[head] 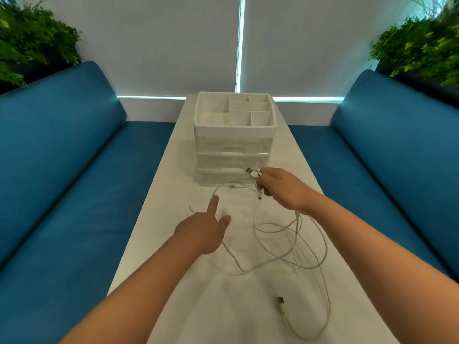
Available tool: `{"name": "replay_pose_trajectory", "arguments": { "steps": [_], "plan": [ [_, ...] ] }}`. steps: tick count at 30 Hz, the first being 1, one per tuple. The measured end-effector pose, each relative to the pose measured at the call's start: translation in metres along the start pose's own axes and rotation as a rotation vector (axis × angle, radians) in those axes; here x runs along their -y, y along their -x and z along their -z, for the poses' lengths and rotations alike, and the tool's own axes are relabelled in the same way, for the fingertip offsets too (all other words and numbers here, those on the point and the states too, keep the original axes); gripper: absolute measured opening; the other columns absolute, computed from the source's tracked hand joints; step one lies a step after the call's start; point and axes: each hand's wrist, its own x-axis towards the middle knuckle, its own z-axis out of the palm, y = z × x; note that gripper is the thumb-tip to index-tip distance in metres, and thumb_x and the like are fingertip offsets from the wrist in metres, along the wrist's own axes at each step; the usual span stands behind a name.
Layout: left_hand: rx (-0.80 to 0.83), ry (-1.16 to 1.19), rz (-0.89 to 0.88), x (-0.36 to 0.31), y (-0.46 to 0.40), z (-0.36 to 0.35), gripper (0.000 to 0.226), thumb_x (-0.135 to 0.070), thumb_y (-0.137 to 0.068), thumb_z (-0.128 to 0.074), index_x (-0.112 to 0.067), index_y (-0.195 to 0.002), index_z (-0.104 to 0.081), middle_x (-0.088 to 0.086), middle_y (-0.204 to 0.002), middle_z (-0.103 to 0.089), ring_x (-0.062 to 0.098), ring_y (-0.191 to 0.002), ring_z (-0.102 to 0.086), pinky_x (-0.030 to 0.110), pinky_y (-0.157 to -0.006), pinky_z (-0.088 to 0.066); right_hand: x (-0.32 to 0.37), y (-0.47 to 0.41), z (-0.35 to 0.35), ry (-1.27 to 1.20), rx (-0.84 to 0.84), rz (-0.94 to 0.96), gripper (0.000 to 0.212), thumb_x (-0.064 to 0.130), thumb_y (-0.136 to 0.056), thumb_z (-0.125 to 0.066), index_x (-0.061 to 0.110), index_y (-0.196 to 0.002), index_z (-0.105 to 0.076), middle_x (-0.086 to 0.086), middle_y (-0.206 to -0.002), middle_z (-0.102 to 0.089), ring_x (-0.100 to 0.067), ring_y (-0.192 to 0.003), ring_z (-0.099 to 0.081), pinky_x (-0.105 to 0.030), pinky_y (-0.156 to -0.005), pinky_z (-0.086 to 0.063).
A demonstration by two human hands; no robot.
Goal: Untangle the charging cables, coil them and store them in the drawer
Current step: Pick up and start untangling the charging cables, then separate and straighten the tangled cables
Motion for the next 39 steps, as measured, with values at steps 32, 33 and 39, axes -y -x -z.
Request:
{"name": "replay_pose_trajectory", "arguments": {
  "steps": [32, 33, 39],
  "plan": [
    [-0.412, 1.094, -0.419, -0.015, -0.026, -0.001, 0.023, -0.025, -0.106, -0.03, -0.018, -0.096, -0.049, -0.003, -0.064, -0.055, 0.013, -0.068, -0.058, 0.041, -0.085, -0.05, -0.026, 0.01, 0.029, -0.477, 0.262, -0.151, 0.03, 0.02, -0.099, -0.034, 0.01, -0.078, -0.053, -0.001, -0.058, -0.043, -0.013, -0.048, -0.037, -0.026, -0.052, -0.032],
    [-0.389, 1.072, -0.381, -0.012, -0.029, -0.001, 0.021, -0.026, -0.106, -0.033, -0.018, -0.096, -0.051, -0.003, -0.066, -0.053, 0.011, -0.067, -0.056, 0.042, -0.085, -0.05, -0.027, 0.009, 0.031, -0.489, 0.247, -0.161, 0.028, 0.021, -0.099, -0.036, 0.011, -0.079, -0.053, 0.001, -0.058, -0.037, -0.011, -0.049, -0.029, -0.025, -0.051, -0.026],
    [-0.276, 0.761, -0.237, 0.002, -0.038, -0.016, 0.052, -0.037, -0.09, -0.065, -0.03, -0.134, -0.039, -0.007, -0.128, -0.052, 0.015, -0.125, -0.045, 0.032, -0.1, -0.04, -0.02, 0.009, 0.032, -0.313, 0.311, -0.116, 0.025, 0.026, -0.101, -0.045, 0.008, -0.103, -0.062, 0.005, -0.062, -0.038, -0.008, -0.051, -0.029, -0.021, -0.048, -0.026]
  ]
}}
